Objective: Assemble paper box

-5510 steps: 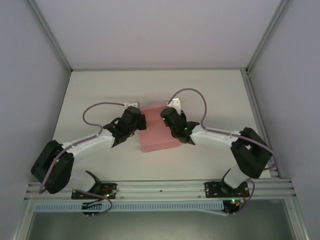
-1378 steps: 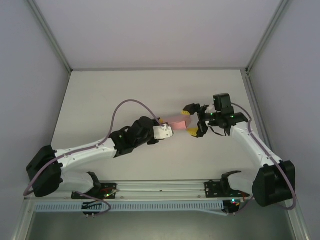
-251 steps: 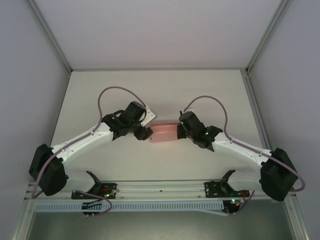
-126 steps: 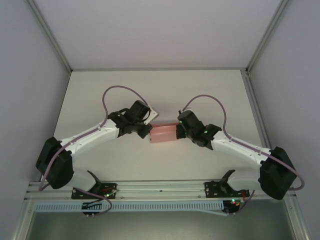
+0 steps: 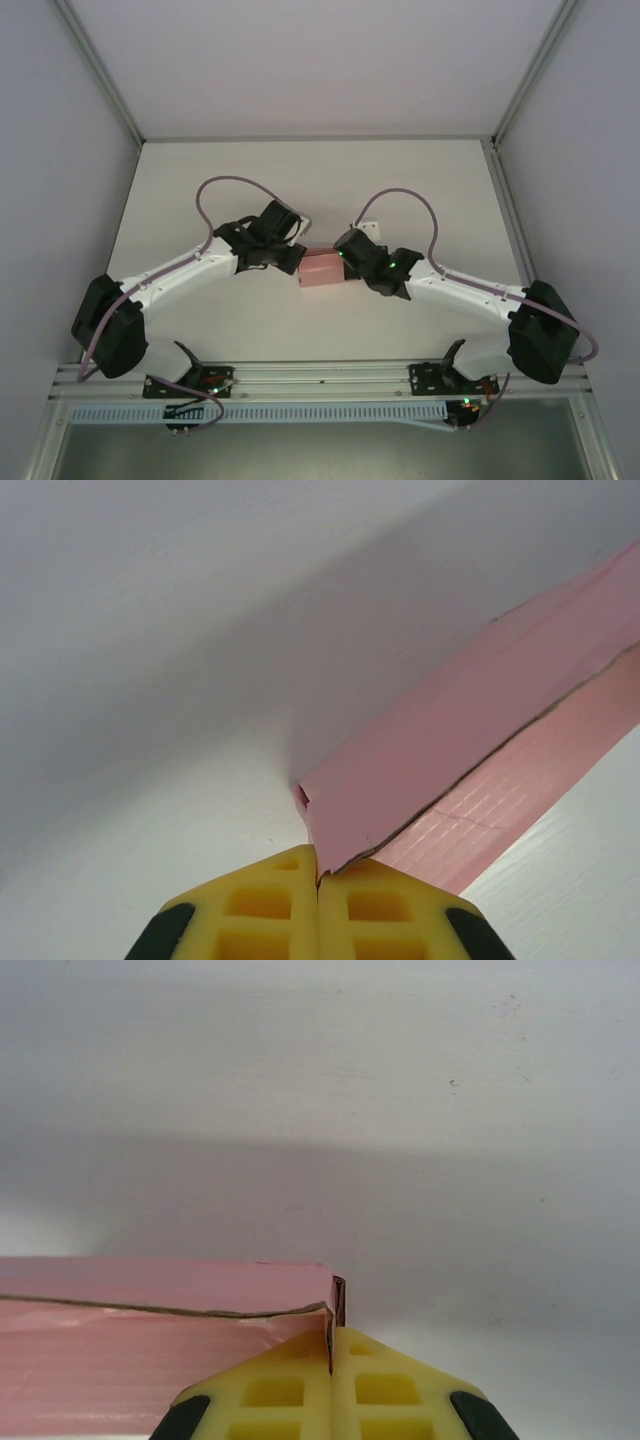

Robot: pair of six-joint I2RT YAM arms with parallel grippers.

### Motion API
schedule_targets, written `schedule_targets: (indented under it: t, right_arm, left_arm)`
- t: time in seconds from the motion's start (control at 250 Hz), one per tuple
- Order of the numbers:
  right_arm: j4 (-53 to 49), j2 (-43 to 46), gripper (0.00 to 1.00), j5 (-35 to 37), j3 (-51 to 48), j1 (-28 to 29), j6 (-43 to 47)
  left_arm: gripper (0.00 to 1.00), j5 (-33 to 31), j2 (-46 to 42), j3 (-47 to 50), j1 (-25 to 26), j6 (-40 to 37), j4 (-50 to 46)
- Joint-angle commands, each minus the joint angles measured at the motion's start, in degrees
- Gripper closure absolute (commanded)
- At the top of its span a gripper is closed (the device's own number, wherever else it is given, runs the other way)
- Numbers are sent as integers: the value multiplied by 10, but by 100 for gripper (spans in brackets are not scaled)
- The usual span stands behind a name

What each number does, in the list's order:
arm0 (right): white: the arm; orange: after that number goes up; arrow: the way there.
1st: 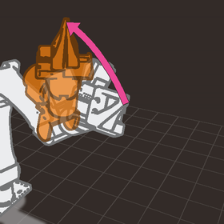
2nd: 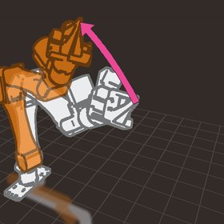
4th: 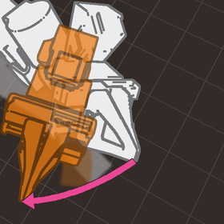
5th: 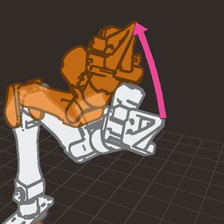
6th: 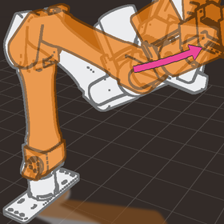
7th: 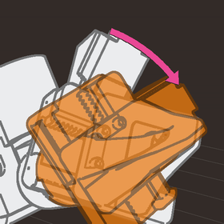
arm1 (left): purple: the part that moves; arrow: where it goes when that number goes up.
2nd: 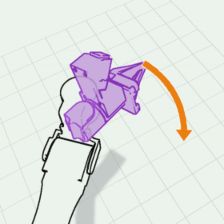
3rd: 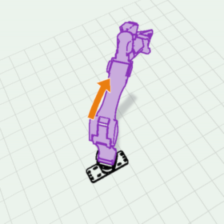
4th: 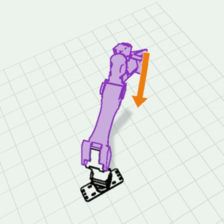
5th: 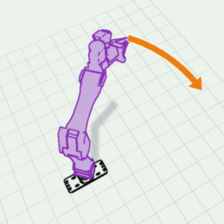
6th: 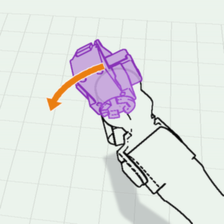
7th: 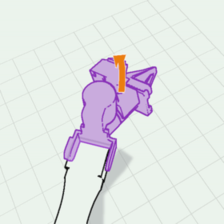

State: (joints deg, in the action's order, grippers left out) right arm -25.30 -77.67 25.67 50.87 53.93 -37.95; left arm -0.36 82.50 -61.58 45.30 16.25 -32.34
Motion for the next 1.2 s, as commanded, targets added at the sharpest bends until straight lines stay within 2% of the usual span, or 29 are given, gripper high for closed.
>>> schedule_targets:
  t: [0.0, 0.112, 0.2, 0.307, 0.463, 0.611, 0.739, 0.922, 0.994, 1.058, 1.194]
  right_arm:
    - [-59, -23, 100, 18, -10, 28, -73]
    - [-19, -22, 100, 5, -31, 40, -102]
    - [-10, -23, 100, 3, -41, 43, -120]
    - [-15, -19, 100, 12, -44, 48, -132]
    - [-6, -20, 100, 10, -50, 50, -138]
    - [5, -18, 100, 12, -54, 52, -134]
    - [25, -13, 100, 18, -63, 53, -139]
    - [100, -7, 100, 48, -99, 69, -90]
    - [119, -3, 100, 56, -114, 71, -72]
    - [152, 1, 100, 69, -136, 78, -54]
    - [254, 20, 100, 67, -197, 85, -15]
  left_arm:
    - [100, 56, -8, -23, -5, 92, -20]
    - [100, 68, -11, -20, -12, 131, -37]
    - [100, 134, -11, -11, -32, 153, -26]
    - [100, 117, -13, -19, -36, 178, -33]
    - [100, 138, -19, -19, -43, 193, -25]
    - [100, 88, -11, -5, -36, 171, -35]
    - [100, 75, -23, 67, -25, 206, 29]
    - [100, -16, -68, 152, 32, 201, 104]
    - [100, -18, -87, 188, 48, 199, 137]
    - [100, -46, -100, 223, 70, 195, 169]
    - [100, -79, -102, 294, 107, 187, 249]
